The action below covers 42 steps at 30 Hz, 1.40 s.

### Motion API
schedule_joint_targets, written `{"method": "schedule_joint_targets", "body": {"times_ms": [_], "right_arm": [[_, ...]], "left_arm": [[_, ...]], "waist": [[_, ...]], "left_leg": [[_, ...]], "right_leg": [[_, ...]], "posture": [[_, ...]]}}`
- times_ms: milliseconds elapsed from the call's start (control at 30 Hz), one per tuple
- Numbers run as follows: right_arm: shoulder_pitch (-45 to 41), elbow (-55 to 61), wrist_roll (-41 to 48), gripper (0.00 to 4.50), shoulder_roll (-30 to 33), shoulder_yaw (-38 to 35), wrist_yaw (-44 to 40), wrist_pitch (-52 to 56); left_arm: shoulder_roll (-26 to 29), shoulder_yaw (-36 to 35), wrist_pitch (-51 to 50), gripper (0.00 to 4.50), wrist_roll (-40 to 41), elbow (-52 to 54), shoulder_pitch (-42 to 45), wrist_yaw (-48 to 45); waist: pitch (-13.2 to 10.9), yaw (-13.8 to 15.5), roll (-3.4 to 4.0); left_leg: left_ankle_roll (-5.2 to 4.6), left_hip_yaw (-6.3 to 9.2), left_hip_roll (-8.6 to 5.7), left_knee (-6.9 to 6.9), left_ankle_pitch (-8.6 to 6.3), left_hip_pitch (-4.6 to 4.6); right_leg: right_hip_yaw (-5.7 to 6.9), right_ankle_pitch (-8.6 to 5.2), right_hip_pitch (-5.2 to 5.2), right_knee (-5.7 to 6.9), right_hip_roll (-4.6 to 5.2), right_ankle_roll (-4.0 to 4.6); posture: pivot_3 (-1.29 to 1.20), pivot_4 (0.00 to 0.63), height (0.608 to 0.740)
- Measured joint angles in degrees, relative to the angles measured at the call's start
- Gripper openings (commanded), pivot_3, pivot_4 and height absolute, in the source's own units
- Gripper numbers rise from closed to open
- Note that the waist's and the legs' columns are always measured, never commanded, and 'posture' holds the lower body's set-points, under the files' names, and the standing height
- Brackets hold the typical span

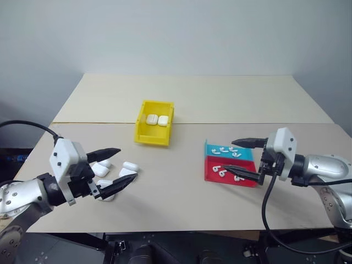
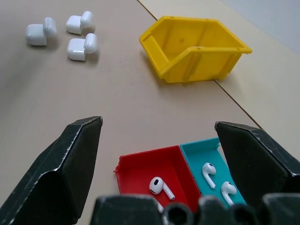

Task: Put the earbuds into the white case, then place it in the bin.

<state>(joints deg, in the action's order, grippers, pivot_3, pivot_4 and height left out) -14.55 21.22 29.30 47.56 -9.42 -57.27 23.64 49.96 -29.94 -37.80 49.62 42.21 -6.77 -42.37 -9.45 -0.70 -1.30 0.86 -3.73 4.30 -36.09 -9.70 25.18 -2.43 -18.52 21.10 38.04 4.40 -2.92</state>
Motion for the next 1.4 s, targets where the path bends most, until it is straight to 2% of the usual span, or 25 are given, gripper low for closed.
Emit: {"method": "schedule_joint_targets", "body": {"times_ms": [300,600,700,900,1000,1167,1233,1333,1400], "right_arm": [[0.0,0.0,0.0,4.50,-0.2,0.0,0.3,0.0],[-0.2,-0.1,-0.1,4.50,-1.1,0.3,0.5,0.0],[-1.5,-0.6,-0.5,4.50,-1.5,1.6,0.5,0.0],[-3.0,-1.0,-0.5,4.50,-1.6,2.1,0.6,0.0],[-2.4,-0.5,-0.5,4.50,-1.6,2.1,1.0,0.0],[-0.8,1.0,-0.3,4.50,-2.3,2.0,2.2,0.1],[-0.1,1.2,-0.3,4.50,-2.9,1.9,2.9,0.2],[0.6,2.2,-0.3,4.50,-3.3,1.9,3.8,0.2],[1.2,2.6,-0.3,4.50,-3.4,1.9,4.1,0.2]], "left_arm": [[1.3,0.5,-0.3,4.47,-0.2,0.1,-0.4,0.7],[3.3,3.4,-7.1,4.47,-7.2,5.8,0.5,12.3],[4.7,3.7,-13.4,4.47,-4.6,5.3,4.4,15.6],[7.6,0.5,-35.6,4.47,12.8,0.4,13.8,26.5],[10.0,0.0,-38.9,4.47,16.0,0.3,13.9,27.1],[17.8,-0.2,-42.5,4.47,18.5,0.0,13.7,24.2],[19.5,0.2,-44.6,4.47,19.9,-2.7,16.2,24.1],[24.0,5.3,-51.1,4.47,22.9,-9.8,23.5,24.4],[24.5,6.7,-53.3,4.47,24.3,-12.1,25.5,24.9]], "waist": [[0.0,0.0,0.00],[0.0,0.0,0.00],[0.0,0.0,0.00],[0.0,0.0,-0.06],[0.0,0.0,-0.06],[0.0,0.0,-0.07],[0.0,0.0,-0.06],[0.0,0.2,-0.08],[0.0,0.2,-0.09]], "left_leg": [[0.00,0.00,0.00,0.00,0.00,0.00],[0.00,0.03,0.00,-0.01,0.00,0.00],[0.00,0.02,0.00,-0.04,0.00,-0.01],[-0.01,0.06,0.00,0.00,-0.01,0.01],[0.00,0.04,0.00,0.01,0.00,0.01],[0.06,0.04,0.00,0.01,0.03,-0.02],[0.06,0.03,-0.01,0.01,0.03,-0.02],[0.05,0.04,-0.02,0.00,0.03,-0.01],[0.05,0.02,-0.02,0.03,0.02,-0.01]], "right_leg": [[0.00,0.00,0.00,0.00,0.00,0.00],[0.00,0.00,0.00,0.03,-0.01,0.00],[0.01,0.00,-0.01,0.03,-0.01,0.00],[-0.01,-0.01,0.03,0.03,0.01,-0.01],[0.00,0.00,0.04,0.04,0.00,-0.01],[0.02,0.00,0.03,0.06,-0.01,0.00],[0.02,0.00,0.04,0.06,-0.01,0.00],[0.03,-0.01,0.04,0.06,-0.01,0.01],[0.02,-0.01,0.05,0.03,0.01,0.00]], "posture": [[0.00,0.150,0.740],[0.00,0.150,0.740],[0.00,0.150,0.740],[0.00,0.150,0.740],[0.00,0.150,0.740],[0.00,0.150,0.740],[0.00,0.150,0.740],[0.00,0.150,0.740],[0.00,0.150,0.740]]}}
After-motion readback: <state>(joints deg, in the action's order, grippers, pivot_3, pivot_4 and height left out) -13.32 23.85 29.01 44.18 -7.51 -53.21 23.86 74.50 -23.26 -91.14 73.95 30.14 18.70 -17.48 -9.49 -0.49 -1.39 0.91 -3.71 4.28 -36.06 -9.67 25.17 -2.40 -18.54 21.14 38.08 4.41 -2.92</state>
